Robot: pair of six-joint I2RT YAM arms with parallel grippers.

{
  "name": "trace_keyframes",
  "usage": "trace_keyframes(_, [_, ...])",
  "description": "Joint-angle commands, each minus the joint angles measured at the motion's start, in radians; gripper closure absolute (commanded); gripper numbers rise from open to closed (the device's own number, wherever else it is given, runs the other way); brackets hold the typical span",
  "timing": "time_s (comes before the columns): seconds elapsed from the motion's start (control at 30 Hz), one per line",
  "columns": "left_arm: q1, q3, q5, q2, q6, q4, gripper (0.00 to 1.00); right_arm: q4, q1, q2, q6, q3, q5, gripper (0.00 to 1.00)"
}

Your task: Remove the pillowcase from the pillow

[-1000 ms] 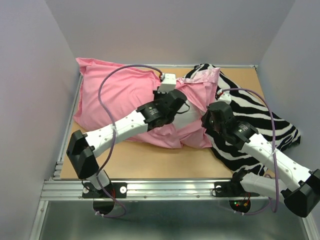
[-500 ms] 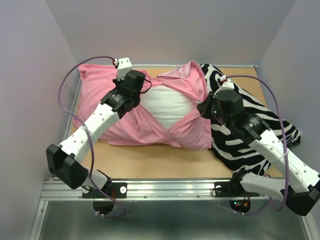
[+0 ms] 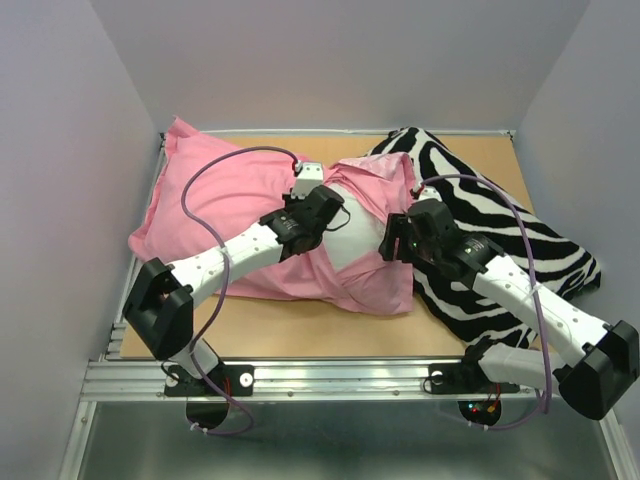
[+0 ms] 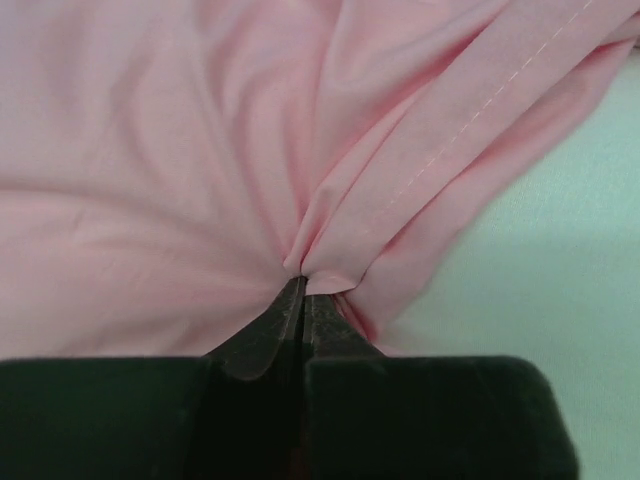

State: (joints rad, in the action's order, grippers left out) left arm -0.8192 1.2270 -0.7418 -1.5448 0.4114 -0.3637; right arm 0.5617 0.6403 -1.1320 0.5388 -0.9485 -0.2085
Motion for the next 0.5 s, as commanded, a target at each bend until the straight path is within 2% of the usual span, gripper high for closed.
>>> trace_keyframes(0.0, [-0.04, -0.05, 0.041, 0.035, 0.049, 0.077, 0.81, -0.039, -0.005, 0.034, 0.001, 0.014, 0.081, 0.25])
trace_keyframes(0.03, [-0.064, -0.063, 0.047, 0.061, 0.049, 0.088, 0.73, -0.039, -0.007, 0.023, 0.012, 0.001, 0.096, 0.23])
trace_keyframes(0.17, [-0.09, -0.063, 0.068, 0.112, 0.014, 0.114, 0.65, -0.039, -0.007, -0.002, 0.055, -0.036, 0.142, 0.18])
trace_keyframes(0.4, [-0.1, -0.119, 0.165, 0.16, -0.048, 0.198, 0.59, -0.049, -0.005, -0.057, 0.135, -0.036, 0.202, 0.14])
trace_keyframes(0.47, [-0.098, -0.127, 0.15, 0.137, -0.049, 0.204, 0.6, -0.048, -0.007, -0.02, 0.144, 0.007, 0.201, 0.19])
